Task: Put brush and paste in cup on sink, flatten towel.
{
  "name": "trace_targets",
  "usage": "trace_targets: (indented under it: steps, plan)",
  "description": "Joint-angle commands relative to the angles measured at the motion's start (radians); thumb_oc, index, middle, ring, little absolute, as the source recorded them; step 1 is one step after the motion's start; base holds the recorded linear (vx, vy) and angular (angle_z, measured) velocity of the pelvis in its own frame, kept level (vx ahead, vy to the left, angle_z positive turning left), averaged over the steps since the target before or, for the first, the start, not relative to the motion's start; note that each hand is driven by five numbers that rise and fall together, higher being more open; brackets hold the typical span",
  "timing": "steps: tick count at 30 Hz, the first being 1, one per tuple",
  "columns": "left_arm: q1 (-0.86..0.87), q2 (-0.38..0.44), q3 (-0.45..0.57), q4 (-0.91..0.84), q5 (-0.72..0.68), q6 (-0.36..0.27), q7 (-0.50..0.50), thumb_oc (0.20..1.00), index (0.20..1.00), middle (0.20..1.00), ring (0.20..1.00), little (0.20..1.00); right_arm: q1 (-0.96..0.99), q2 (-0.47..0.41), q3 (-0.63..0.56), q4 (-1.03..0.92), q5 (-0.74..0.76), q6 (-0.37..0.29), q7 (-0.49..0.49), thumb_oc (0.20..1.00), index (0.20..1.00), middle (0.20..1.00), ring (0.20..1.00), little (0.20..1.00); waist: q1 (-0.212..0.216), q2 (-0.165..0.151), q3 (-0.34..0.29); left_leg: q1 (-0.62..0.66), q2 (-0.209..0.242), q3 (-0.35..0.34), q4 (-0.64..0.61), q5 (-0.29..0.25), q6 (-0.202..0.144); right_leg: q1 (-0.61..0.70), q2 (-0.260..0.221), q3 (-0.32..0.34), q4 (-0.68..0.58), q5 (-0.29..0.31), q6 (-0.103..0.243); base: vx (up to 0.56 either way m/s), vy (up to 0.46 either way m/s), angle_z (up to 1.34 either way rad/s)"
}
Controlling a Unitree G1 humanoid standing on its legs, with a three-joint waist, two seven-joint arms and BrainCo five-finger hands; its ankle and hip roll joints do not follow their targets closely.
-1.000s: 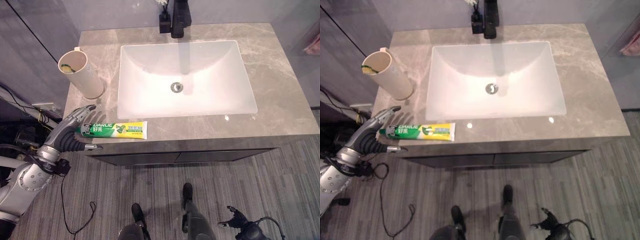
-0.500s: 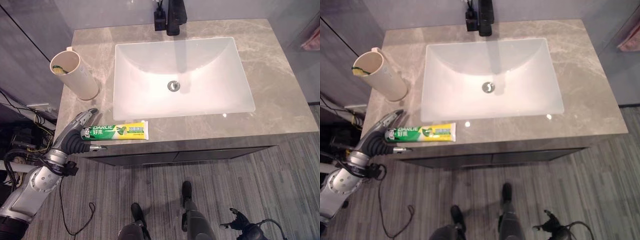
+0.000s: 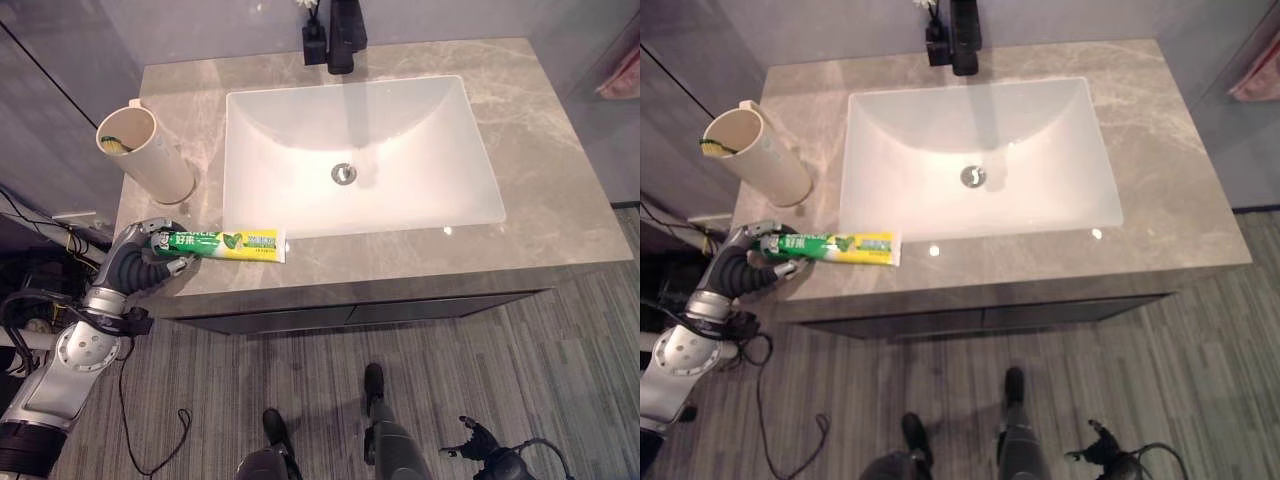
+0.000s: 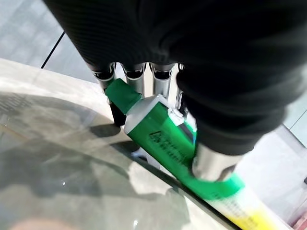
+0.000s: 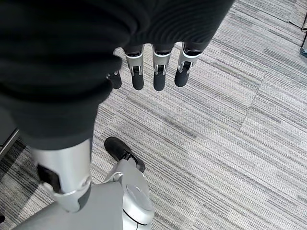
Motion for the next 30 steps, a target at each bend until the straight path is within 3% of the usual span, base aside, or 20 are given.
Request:
trace_targets:
  steps: [1, 10, 15, 21, 22, 23, 30]
  plan:
    - [0.007, -0.001, -0.078, 0.021, 0.037, -0.006, -0.042, 0.2, 0.2, 0.2, 0.2, 0.2, -0.026, -0.033, -0.01, -0.017, 0.038, -0.009, -0.018, 1.0, 1.0, 1.0, 1.0, 1.0, -0.014, 0.027, 0.036, -0.023, 0.004, -0.068, 0.013, -0.004, 0.015, 0.031, -0.076, -0.033, 0.0, 0.042, 0.109, 0.01, -0.008, -0.07]
    - [-0.008, 0.143, -0.177, 0.006, 0.209, -0.03, -0.092, 0.2, 0.2, 0.2, 0.2, 0.2, -0.022, -0.054, -0.023, -0.019, 0.039, -0.016, -0.021, 1.0, 1.0, 1.0, 1.0, 1.0, -0.023, 0.041, 0.028, 0.004, 0.007, -0.059, 0.013, -0.012, 0.01, 0.047, -0.075, -0.025, 0.0, 0.037, 0.113, 0.0, -0.001, -0.01]
    - [-0.013, 0.145, -0.188, 0.003, 0.235, -0.031, -0.089, 0.2, 0.2, 0.2, 0.2, 0.2, -0.018, -0.048, -0.042, 0.008, 0.046, -0.015, -0.029, 1.0, 1.0, 1.0, 1.0, 1.0, -0.024, 0.046, 0.014, 0.023, 0.008, -0.057, 0.013, -0.015, 0.008, 0.064, -0.074, -0.025, 0.0, 0.031, 0.113, 0.01, -0.008, -0.01]
    - [-0.038, 0.134, -0.189, 0.011, 0.3, -0.026, -0.063, 0.2, 0.2, 0.2, 0.2, 0.2, -0.001, -0.03, -0.141, 0.109, 0.15, -0.009, -0.044, 1.0, 1.0, 1.0, 1.0, 1.0, -0.033, 0.046, -0.031, 0.075, 0.015, -0.064, 0.013, -0.023, 0.004, 0.123, -0.075, -0.032, 0.0, 0.01, 0.11, 0.05, -0.033, -0.08]
    - [-0.084, 0.157, -0.192, 0.004, 0.365, -0.025, -0.027, 0.2, 0.2, 0.2, 0.2, 0.2, 0.005, -0.04, -0.223, 0.172, 0.237, -0.005, -0.054, 1.0, 1.0, 1.0, 1.0, 1.0, -0.041, 0.042, -0.062, 0.097, 0.017, -0.07, 0.013, -0.026, 0.001, 0.157, -0.078, -0.043, 0.0, -0.002, 0.108, 0.04, -0.04, 0.03]
    - [-0.088, 0.156, -0.196, 0.005, 0.366, -0.025, -0.026, 0.2, 0.2, 0.2, 0.2, 0.2, 0.005, -0.04, -0.225, 0.173, 0.238, -0.006, -0.054, 1.0, 1.0, 1.0, 1.0, 1.0, -0.04, 0.042, -0.061, 0.098, 0.017, -0.071, 0.013, -0.026, 0.001, 0.159, -0.078, -0.044, 0.0, -0.002, 0.108, 0.05, -0.06, 0.05]
    - [-0.209, 0.218, -0.185, 0.009, 0.506, -0.007, 0.112, 0.2, 0.2, 0.2, 0.2, 0.2, 0.005, -0.129, -0.398, 0.161, 0.449, -0.036, -0.087, 1.0, 1.0, 1.0, 1.0, 1.0, -0.058, 0.022, -0.134, 0.141, 0.019, -0.088, 0.013, -0.027, 0.0, 0.222, -0.079, -0.059, 0.002, -0.02, 0.105, 0.0, -0.044, -0.01]
